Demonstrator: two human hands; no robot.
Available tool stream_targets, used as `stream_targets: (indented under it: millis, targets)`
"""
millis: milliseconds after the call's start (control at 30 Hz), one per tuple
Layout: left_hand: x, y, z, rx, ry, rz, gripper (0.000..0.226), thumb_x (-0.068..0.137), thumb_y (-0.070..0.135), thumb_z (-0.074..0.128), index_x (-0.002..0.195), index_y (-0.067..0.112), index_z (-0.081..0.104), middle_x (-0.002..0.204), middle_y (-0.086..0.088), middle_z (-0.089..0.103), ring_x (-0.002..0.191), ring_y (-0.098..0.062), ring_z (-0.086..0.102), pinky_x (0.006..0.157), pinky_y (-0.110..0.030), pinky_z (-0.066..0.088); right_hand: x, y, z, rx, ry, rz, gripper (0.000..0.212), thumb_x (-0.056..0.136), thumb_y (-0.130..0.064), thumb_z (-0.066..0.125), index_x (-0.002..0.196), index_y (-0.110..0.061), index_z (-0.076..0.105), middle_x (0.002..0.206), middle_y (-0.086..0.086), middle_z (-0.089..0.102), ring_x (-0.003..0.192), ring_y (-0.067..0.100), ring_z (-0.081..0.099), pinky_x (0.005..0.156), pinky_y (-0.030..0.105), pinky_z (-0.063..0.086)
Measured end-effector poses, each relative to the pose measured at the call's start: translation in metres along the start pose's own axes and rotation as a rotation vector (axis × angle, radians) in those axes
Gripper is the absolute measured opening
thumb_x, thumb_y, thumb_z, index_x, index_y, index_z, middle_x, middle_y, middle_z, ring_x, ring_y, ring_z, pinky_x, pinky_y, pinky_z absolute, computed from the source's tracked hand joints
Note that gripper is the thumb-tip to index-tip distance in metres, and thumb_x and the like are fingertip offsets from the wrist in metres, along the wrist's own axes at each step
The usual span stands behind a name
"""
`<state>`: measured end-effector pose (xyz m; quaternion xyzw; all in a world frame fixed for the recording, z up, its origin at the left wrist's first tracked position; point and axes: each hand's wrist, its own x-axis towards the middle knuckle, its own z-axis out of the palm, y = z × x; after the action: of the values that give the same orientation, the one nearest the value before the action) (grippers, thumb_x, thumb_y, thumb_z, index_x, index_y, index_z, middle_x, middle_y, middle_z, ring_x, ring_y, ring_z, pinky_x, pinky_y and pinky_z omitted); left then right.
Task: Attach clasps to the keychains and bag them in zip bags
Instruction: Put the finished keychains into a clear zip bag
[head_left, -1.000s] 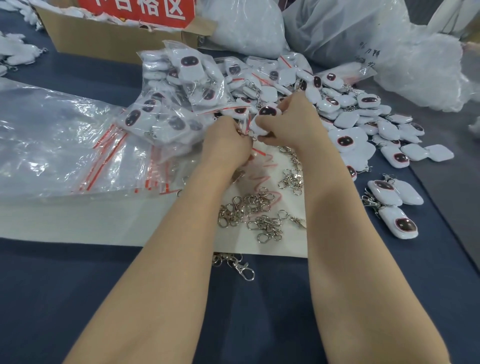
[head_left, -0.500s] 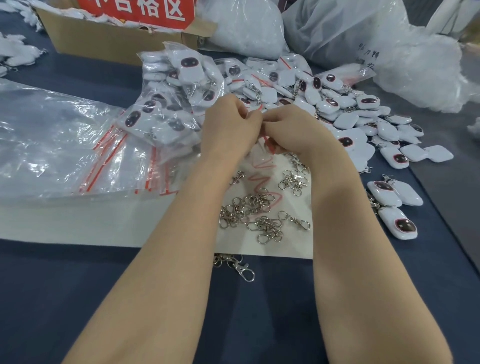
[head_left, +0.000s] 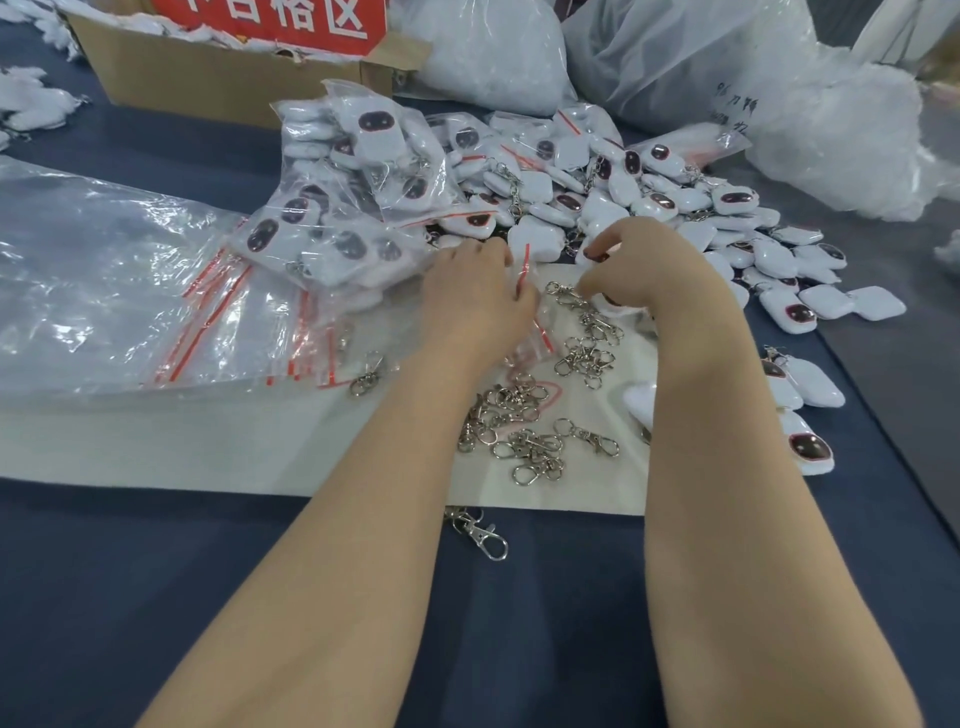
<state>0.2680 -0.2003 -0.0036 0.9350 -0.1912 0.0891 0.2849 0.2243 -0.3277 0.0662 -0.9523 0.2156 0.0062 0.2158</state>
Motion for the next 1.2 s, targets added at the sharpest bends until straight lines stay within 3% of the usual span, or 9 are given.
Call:
stream_targets:
  millis: [133,200,300,500,833,933,1067,1133,1200]
  targets:
    - [-0.003,0.001,0.000,0.035,0.010,-0.004,0.035,0.091,0.037,0.049,0.117,0.014,0.056,0.117,-0.007,0.058,0.113,-0.028,0.048,0.091,-0.036,0.037,0.001,0.001,-0.001,0.226,0.107,-0.044,0.036,0.089,-0.004,0.052,0.122,-0.016,0.060,0.113,0.008,0.066,0.081,0.018,0.058,0.059,0.023,0.040]
    - [-0.004,0.001,-0.001,0.019,0.016,-0.010,0.034,0.092,0.036,0.050,0.116,0.014,0.056,0.115,-0.007,0.058,0.112,-0.027,0.048,0.089,-0.036,0.038,0.001,0.002,-0.001,0.169,0.117,-0.030,0.037,0.090,-0.002,0.050,0.122,-0.016,0.062,0.118,0.009,0.065,0.098,0.023,0.060,0.069,0.022,0.041]
    - [-0.005,0.002,-0.002,0.017,0.020,-0.014,0.034,0.092,0.036,0.050,0.116,0.014,0.057,0.116,-0.007,0.058,0.112,-0.027,0.049,0.089,-0.037,0.038,-0.002,0.003,0.000,-0.005,-0.037,-0.044,0.043,0.088,-0.002,0.051,0.127,-0.019,0.061,0.128,0.007,0.059,0.113,0.026,0.057,0.081,0.026,0.039]
    - [-0.005,0.003,-0.003,0.029,0.010,-0.025,0.033,0.092,0.035,0.048,0.117,0.014,0.057,0.117,-0.006,0.057,0.112,-0.026,0.048,0.090,-0.037,0.038,0.006,0.008,0.010,-0.067,-0.060,-0.013,0.048,0.089,-0.004,0.045,0.133,-0.021,0.055,0.140,0.013,0.047,0.090,0.026,0.045,0.071,0.031,0.039]
    - [-0.005,0.005,-0.005,0.042,-0.003,-0.033,0.034,0.093,0.035,0.047,0.118,0.015,0.057,0.117,-0.004,0.058,0.111,-0.024,0.049,0.090,-0.036,0.039,0.015,0.012,0.023,0.099,0.131,0.107,0.047,0.088,-0.004,0.054,0.132,-0.014,0.045,0.138,0.018,0.039,0.101,0.033,0.055,0.077,0.034,0.041]
    - [-0.005,0.004,-0.005,0.036,-0.002,-0.031,0.033,0.092,0.035,0.048,0.117,0.015,0.057,0.116,-0.004,0.058,0.110,-0.024,0.050,0.090,-0.035,0.040,0.017,0.011,0.030,0.202,0.326,0.073,0.046,0.087,-0.009,0.064,0.127,-0.006,0.041,0.125,0.013,0.051,0.109,0.030,0.053,0.074,0.031,0.035]
    - [-0.005,0.004,-0.005,0.031,-0.001,-0.026,0.035,0.092,0.035,0.047,0.118,0.015,0.057,0.116,-0.005,0.058,0.110,-0.025,0.050,0.089,-0.036,0.039,0.020,0.010,0.038,0.400,0.372,0.085,0.048,0.085,-0.033,0.070,0.120,-0.006,0.049,0.099,0.002,0.050,0.092,0.019,0.051,0.072,0.028,0.038]
    - [-0.005,0.004,-0.005,0.034,-0.001,-0.029,0.035,0.092,0.036,0.047,0.117,0.015,0.058,0.116,-0.005,0.058,0.110,-0.026,0.050,0.089,-0.036,0.039,0.023,0.011,0.040,0.577,0.383,0.080,0.029,0.085,-0.038,0.070,0.094,-0.014,0.056,0.084,-0.003,0.048,0.073,0.013,0.046,0.064,0.024,0.036]
    - [-0.005,0.004,-0.005,0.039,0.008,-0.032,0.034,0.091,0.035,0.048,0.116,0.015,0.058,0.116,-0.005,0.058,0.112,-0.026,0.049,0.089,-0.035,0.038,0.024,0.010,0.039,0.726,0.426,0.054,0.030,0.084,-0.039,0.070,0.078,-0.020,0.048,0.073,-0.009,0.041,0.065,0.008,0.040,0.059,0.022,0.034]
